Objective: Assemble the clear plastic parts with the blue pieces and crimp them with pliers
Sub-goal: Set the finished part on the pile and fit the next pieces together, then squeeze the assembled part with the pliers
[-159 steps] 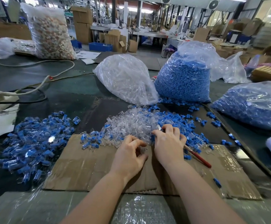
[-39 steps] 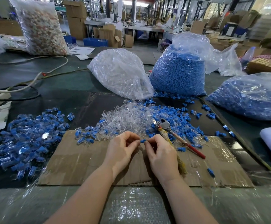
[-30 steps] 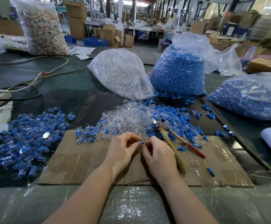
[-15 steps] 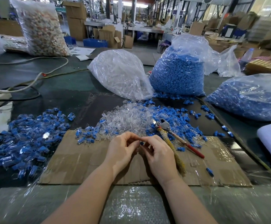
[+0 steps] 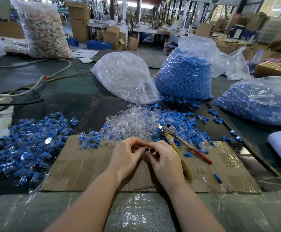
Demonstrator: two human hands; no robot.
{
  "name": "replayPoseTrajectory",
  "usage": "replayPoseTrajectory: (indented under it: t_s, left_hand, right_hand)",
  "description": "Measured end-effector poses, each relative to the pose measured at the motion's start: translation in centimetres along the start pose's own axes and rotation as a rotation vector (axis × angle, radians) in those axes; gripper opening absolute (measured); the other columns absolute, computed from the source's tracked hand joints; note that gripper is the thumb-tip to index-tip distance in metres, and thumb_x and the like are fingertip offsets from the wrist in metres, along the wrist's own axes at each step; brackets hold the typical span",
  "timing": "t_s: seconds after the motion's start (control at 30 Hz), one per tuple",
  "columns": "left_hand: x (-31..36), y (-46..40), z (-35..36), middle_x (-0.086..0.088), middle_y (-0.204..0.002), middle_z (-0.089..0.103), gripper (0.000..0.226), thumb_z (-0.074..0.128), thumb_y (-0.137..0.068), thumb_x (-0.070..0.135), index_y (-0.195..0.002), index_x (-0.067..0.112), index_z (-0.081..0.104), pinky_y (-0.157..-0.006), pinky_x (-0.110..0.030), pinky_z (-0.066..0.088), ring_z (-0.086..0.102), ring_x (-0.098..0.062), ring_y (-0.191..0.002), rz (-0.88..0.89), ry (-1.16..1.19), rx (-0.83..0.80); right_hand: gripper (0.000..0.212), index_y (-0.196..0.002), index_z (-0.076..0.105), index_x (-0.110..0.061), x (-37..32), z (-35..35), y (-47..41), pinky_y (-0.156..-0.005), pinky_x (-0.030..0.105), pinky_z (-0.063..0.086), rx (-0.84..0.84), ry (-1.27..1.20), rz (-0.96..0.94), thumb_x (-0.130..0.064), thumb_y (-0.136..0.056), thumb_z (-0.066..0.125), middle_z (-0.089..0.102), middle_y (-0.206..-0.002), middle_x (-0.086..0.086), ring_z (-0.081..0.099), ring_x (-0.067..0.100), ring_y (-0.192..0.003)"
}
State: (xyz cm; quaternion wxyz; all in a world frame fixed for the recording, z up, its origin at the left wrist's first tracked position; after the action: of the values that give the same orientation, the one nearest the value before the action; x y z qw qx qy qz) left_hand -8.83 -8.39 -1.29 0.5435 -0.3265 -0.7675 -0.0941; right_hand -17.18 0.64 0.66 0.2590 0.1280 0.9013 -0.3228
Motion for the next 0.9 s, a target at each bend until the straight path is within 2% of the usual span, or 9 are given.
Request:
replayPoseTrajectory:
  t_s: [0.07,0.13,0.23,0.33,0.47,0.63,0.73,0.8,0.9]
  left_hand:
    - [-0.1,0.0,0.0,0.004,-0.075,0.065,0.012,0.067,-0.083,0.008,-0.082,0.020,0.065,-0.063,-0.009,0.045,0.058,0.000,-0.067,-0.009,0.008,0.007]
    - [-0.2,0.0,-0.1,0.005,-0.071,0.063,0.012,0.067,-0.082,0.006,-0.081,0.018,0.065,-0.060,-0.007,0.043,0.057,0.005,-0.062,-0.024,0.043,0.018]
    - [-0.7,-0.2,-0.1,0.002,-0.070,0.064,0.010,0.067,-0.083,0.005,-0.082,0.014,0.066,-0.059,-0.008,0.043,0.056,0.006,-0.060,-0.057,0.090,0.023]
    - [-1.4,-0.4,0.0,-0.004,-0.071,0.065,0.007,0.065,-0.084,0.003,-0.085,0.011,0.065,-0.058,-0.015,0.047,0.060,-0.006,-0.061,-0.110,0.173,0.014]
    - [-2.0,-0.8,0.2,-0.005,-0.063,0.063,0.010,0.062,-0.085,-0.001,-0.083,0.009,0.063,-0.052,-0.015,0.048,0.059,-0.005,-0.052,-0.166,0.301,0.025]
    - [-3.3,-0.9,0.5,-0.008,-0.059,0.062,0.010,0.059,-0.087,-0.003,-0.082,0.005,0.062,-0.048,-0.019,0.049,0.058,-0.012,-0.051,-0.309,0.546,0.077]
    - [-3.7,-1.2,0.5,-0.008,-0.059,0.062,0.009,0.059,-0.087,-0.002,-0.082,0.004,0.062,-0.047,-0.020,0.049,0.057,-0.013,-0.050,-0.345,0.620,0.105]
    - [-3.9,-1.4,0.4,-0.007,-0.058,0.063,0.006,0.060,-0.088,0.001,-0.084,0.005,0.061,-0.045,-0.021,0.048,0.056,-0.012,-0.047,-0.361,0.621,0.115]
    - [-4.1,-1.6,0.2,-0.006,-0.058,0.064,0.003,0.060,-0.088,0.004,-0.086,0.006,0.061,-0.042,-0.021,0.047,0.056,-0.010,-0.045,-0.374,0.627,0.128]
  right_hand:
    - [0.026,-0.104,0.068,-0.011,0.1,-0.5,0.0,-0.085,0.027,0.046,0.036,0.010,0.019,-0.010,-0.079,0.072,0.064,-0.094,-0.001,0.059,0.018,-0.093]
    - [0.030,-0.109,0.065,-0.012,0.5,-1.3,0.1,-0.090,0.034,0.044,0.096,0.077,0.065,-0.015,-0.079,0.071,0.063,-0.100,0.000,0.057,0.019,-0.098]
    - [0.041,-0.125,0.055,-0.016,2.3,-3.1,0.1,-0.098,0.039,0.036,0.133,0.347,0.289,-0.031,-0.087,0.061,0.057,-0.119,0.004,0.050,0.022,-0.113]
    - [0.056,-0.135,0.038,-0.019,5.3,-4.0,0.5,-0.104,0.044,0.030,-0.094,0.623,0.593,-0.053,-0.092,0.043,0.047,-0.134,0.008,0.042,0.026,-0.124]
    - [0.064,-0.136,0.035,-0.016,6.6,-4.1,0.7,-0.107,0.050,0.028,-0.295,0.728,0.657,-0.059,-0.089,0.042,0.043,-0.138,0.009,0.038,0.029,-0.128]
    - [0.045,-0.116,0.044,-0.012,5.2,-4.7,-0.2,-0.093,0.037,0.039,-0.253,0.685,0.572,-0.050,-0.091,0.044,0.046,-0.124,0.009,0.046,0.028,-0.113]
    - [0.033,-0.100,0.042,-0.013,4.1,-4.6,-0.6,-0.075,0.033,0.041,-0.237,0.516,0.536,-0.045,-0.093,0.043,0.053,-0.100,0.006,0.053,0.025,-0.092]
    - [0.028,-0.089,0.040,-0.015,3.5,-4.0,-0.7,-0.061,0.031,0.036,-0.295,0.379,0.532,-0.042,-0.094,0.041,0.052,-0.080,0.001,0.051,0.021,-0.075]
    - [0.028,-0.083,0.043,-0.016,2.5,-2.5,-0.7,-0.058,0.030,0.033,-0.448,0.176,0.544,-0.041,-0.094,0.040,0.049,-0.076,0.000,0.045,0.016,-0.067]
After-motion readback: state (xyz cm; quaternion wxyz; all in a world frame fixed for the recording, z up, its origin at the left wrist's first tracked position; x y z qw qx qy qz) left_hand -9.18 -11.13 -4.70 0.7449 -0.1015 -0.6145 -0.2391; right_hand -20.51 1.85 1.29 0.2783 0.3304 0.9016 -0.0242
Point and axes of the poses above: each hand's wrist, its own y-axis away from the middle knuckle, its own z-axis out of the palm, x = y × z, the point moved 8 cm from there along -y, towards the middle knuckle
